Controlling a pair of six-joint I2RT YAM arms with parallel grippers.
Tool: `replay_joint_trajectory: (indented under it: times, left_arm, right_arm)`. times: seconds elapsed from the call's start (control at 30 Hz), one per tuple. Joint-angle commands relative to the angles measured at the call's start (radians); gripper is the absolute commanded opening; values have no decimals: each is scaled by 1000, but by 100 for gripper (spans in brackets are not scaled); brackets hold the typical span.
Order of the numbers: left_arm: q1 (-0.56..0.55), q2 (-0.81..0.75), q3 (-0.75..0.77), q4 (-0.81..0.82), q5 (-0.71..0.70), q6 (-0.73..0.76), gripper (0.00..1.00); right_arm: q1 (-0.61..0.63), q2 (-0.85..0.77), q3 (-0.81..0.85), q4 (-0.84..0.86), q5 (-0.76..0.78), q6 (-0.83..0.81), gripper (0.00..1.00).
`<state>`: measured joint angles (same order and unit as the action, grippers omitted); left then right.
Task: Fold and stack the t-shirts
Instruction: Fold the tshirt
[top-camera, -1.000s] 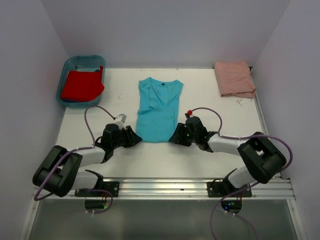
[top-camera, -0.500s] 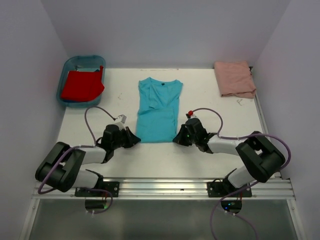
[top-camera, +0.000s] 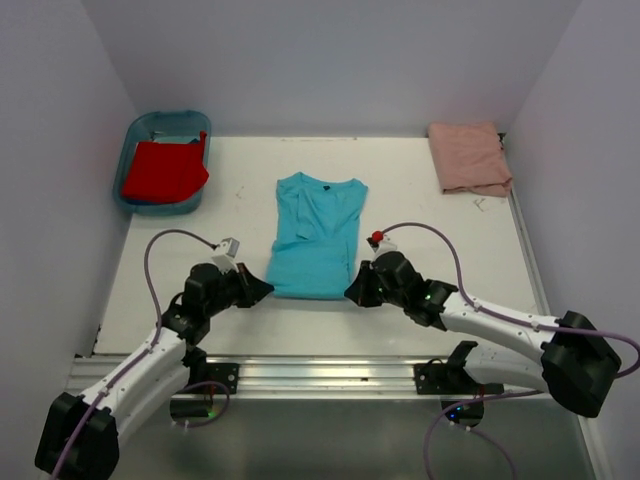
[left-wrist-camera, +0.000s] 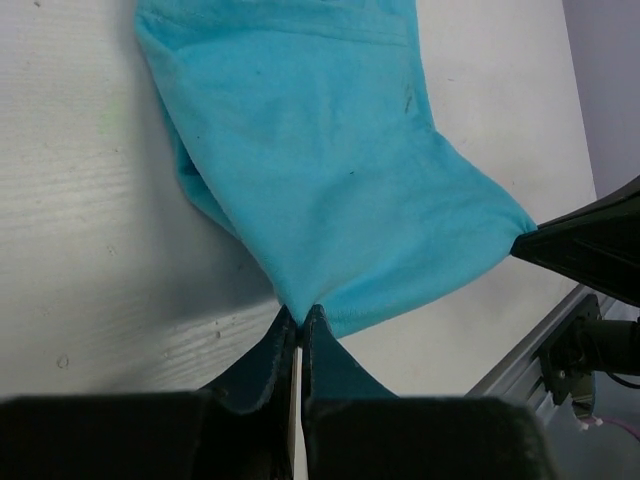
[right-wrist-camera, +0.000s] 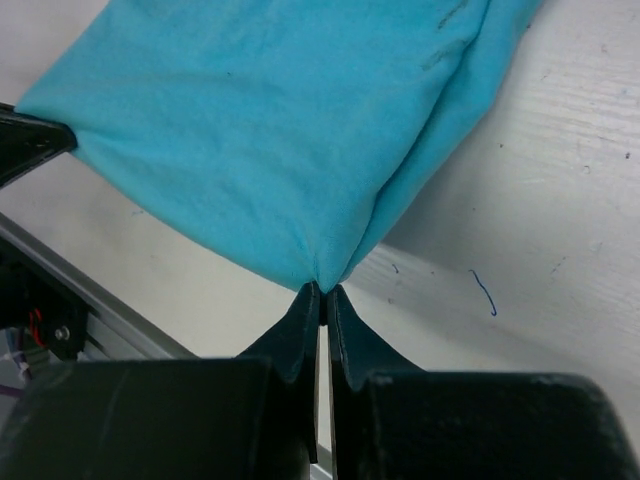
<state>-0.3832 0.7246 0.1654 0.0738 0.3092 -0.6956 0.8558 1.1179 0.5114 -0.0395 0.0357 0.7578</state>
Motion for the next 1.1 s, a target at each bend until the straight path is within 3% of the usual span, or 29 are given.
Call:
replay_joint_trajectory:
  times: [0.0,0.1,0.3,0.47,0.73,1.07]
  left_arm:
    - [-3,-47,75,-108,-54,10,0]
    - [-3,-25,132,-91,-97,30,0]
    - [-3,180,313,52,-154,102,0]
    - [0,416,474,153,-176,153,0]
    - [18,719,790,172,-251,217,0]
    - [75,1007,1075,161,-174,245,0]
  right_arm:
    - [2,-15,56,-66,85,-63,0]
    - [2,-7,123,-112,167,-119,0]
    - [-21,71,338,-138,349,-227,0]
    - [-112,219,450,-106,356,-281,0]
    - [-241,485,674,-68,323,-337,0]
    - [-357,678,943,-85,293,-396,0]
